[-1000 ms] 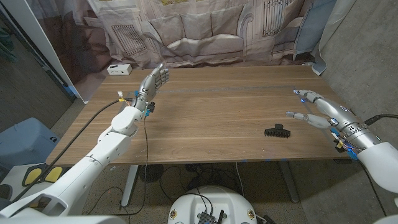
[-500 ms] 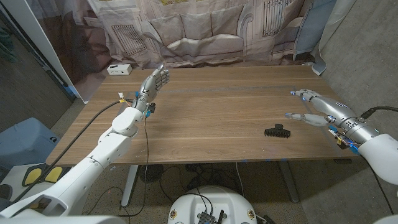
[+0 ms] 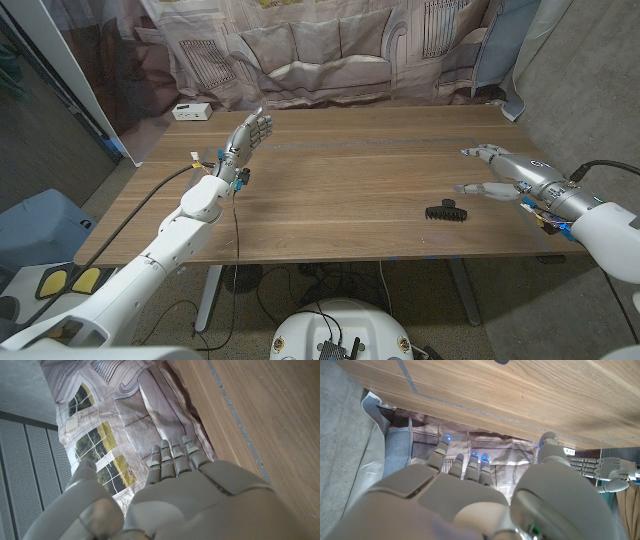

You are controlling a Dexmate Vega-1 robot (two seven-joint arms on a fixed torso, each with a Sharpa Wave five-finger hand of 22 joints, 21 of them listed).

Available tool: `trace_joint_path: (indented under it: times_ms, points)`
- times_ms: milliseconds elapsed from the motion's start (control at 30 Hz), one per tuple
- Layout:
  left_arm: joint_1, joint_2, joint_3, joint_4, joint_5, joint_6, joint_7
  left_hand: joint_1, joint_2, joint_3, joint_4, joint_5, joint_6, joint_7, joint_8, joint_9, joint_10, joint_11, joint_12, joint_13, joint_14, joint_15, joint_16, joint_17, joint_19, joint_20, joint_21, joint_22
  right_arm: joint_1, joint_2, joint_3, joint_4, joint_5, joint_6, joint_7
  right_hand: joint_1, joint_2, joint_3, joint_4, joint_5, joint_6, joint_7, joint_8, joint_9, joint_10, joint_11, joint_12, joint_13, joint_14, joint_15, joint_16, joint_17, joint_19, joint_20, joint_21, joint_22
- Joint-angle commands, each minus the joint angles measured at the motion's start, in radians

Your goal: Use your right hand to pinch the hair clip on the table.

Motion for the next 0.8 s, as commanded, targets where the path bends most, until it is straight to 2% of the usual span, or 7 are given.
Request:
trace_joint_path:
  times_ms: [33,267,500,633,800]
  points:
    - [0.017,0.0,-0.009,0.002,-0.007,-0.014,0.005,0.003,0.007,0.001,-0.004,0.0,0.01,-0.003,-0.002,0.006,0.01,0.0,-0.003,0.003,0.006,-0.004,-0.002,0.005,-0.003,-0.003,0.0,0.006,0.017,-0.038,-0.036,-0.044,-0.058,-0.113,0.098,-0.001,-0.01,0.004,0.002,0.008,-0.004,-0.012,0.001,0.002,-0.01,-0.009,-0.008,0.003,-0.021,0.011,-0.001,0.002,-0.035,0.003,-0.003,0.004]
    - [0.026,0.003,-0.013,-0.004,-0.013,-0.012,0.004,0.003,0.008,0.001,-0.005,0.0,0.011,-0.003,-0.003,0.006,0.012,0.001,-0.003,0.003,0.007,-0.004,-0.002,0.005,-0.005,-0.004,-0.001,0.006,0.032,-0.077,-0.059,-0.077,-0.096,-0.193,0.173,0.006,-0.01,0.008,0.0,0.009,-0.018,-0.015,-0.002,0.002,-0.016,-0.013,-0.01,0.002,-0.024,0.019,0.001,0.001,-0.053,0.004,-0.002,0.004]
    - [0.023,0.01,-0.018,-0.016,-0.009,-0.017,0.002,0.003,0.009,0.001,-0.006,-0.001,0.013,-0.003,-0.003,0.006,0.01,0.001,-0.005,0.003,0.007,-0.005,-0.002,0.005,-0.005,-0.002,-0.001,0.006,0.041,-0.093,-0.075,-0.099,-0.115,-0.266,0.224,0.017,-0.015,0.011,-0.005,0.012,-0.015,-0.019,0.002,0.002,-0.012,-0.017,-0.008,0.002,-0.029,0.044,0.003,0.0,-0.066,0.006,0.002,0.004]
    - [0.023,0.004,-0.021,-0.012,-0.013,-0.025,0.003,0.003,0.009,0.001,-0.007,-0.001,0.014,-0.003,-0.003,0.006,0.011,-0.001,-0.005,0.003,0.007,-0.005,-0.002,0.005,-0.006,-0.002,-0.001,0.006,0.048,-0.101,-0.101,-0.108,-0.139,-0.305,0.228,0.025,-0.021,0.013,-0.008,0.014,0.005,-0.021,0.011,0.002,0.013,-0.024,0.0,0.002,-0.025,0.048,0.008,-0.001,-0.077,0.006,0.005,0.004]
    - [0.024,-0.004,-0.019,0.0,-0.019,-0.035,-0.005,0.002,0.009,0.001,-0.007,-0.001,0.014,-0.004,-0.003,0.006,0.012,-0.002,-0.005,0.003,0.008,-0.005,-0.002,0.005,-0.006,-0.002,-0.002,0.006,0.055,-0.117,-0.146,-0.113,-0.182,-0.344,0.212,0.044,-0.026,0.019,-0.013,0.019,0.029,-0.031,0.021,0.002,0.049,-0.035,0.011,0.0,0.009,0.049,0.024,-0.003,-0.081,0.006,0.011,0.005]
